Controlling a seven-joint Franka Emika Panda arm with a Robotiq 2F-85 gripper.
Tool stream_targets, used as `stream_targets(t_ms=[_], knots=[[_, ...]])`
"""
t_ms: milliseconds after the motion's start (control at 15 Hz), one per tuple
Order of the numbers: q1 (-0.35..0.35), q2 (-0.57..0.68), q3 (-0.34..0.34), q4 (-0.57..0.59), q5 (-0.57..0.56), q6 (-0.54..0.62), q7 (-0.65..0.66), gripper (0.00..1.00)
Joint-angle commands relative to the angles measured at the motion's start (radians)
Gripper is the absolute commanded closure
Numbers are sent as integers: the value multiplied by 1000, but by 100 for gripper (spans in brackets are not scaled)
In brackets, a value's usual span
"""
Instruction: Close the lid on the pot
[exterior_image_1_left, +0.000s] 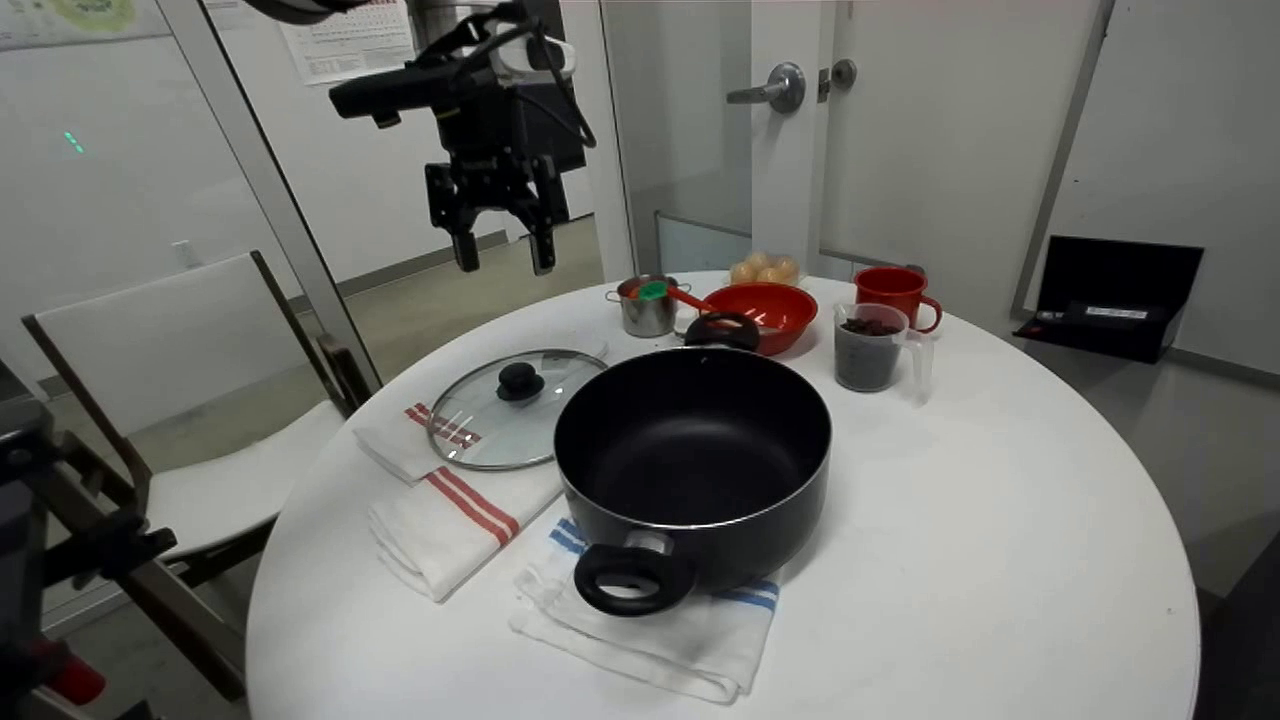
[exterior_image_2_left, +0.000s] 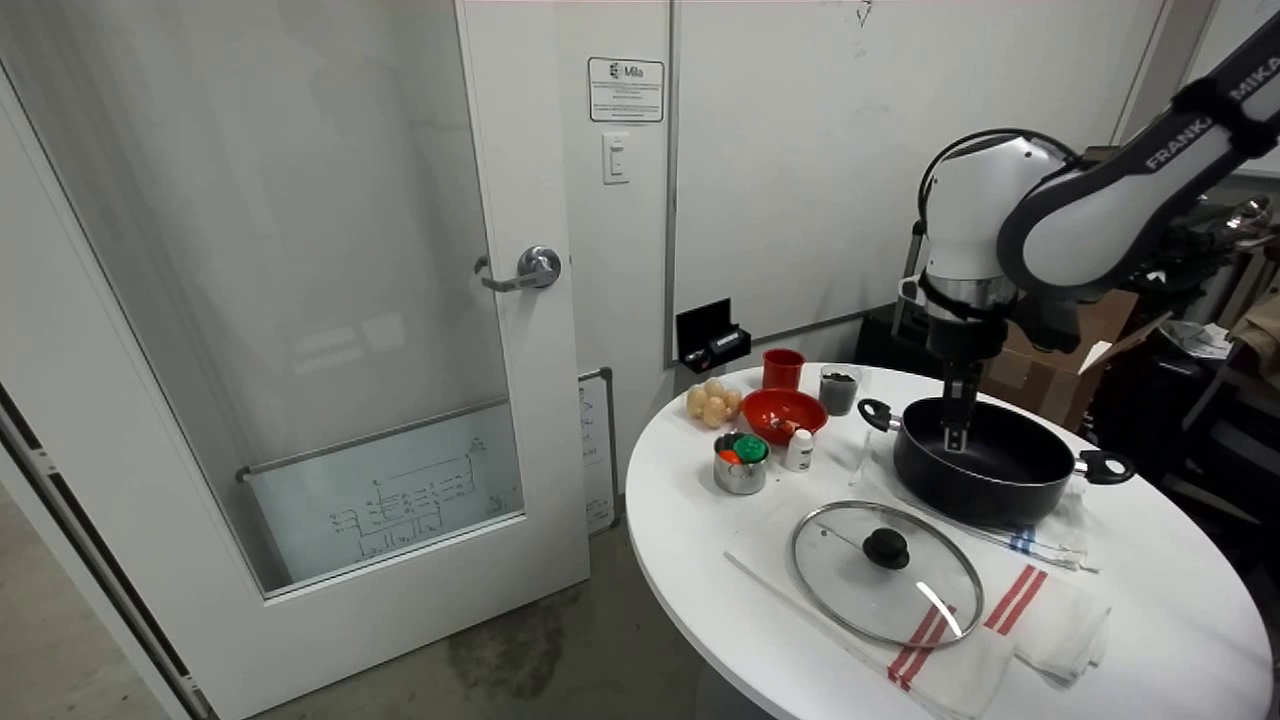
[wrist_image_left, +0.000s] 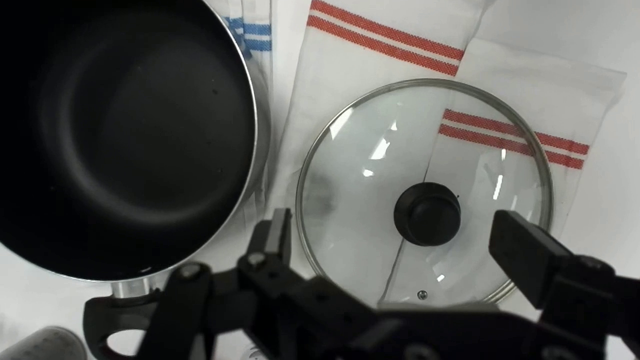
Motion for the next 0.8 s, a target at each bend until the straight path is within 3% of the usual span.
stream_targets(t_ms=[0,333,600,667,733], knots=[[28,127,-8,123,-44,-13,-12,0],[50,255,-6,247,-69,-34,-35,0],[27,317,14,336,-49,-97,-100,0],[28,322,13,349,-52,-116,-113,0],[36,290,4,285,-51,-66,-71,0]])
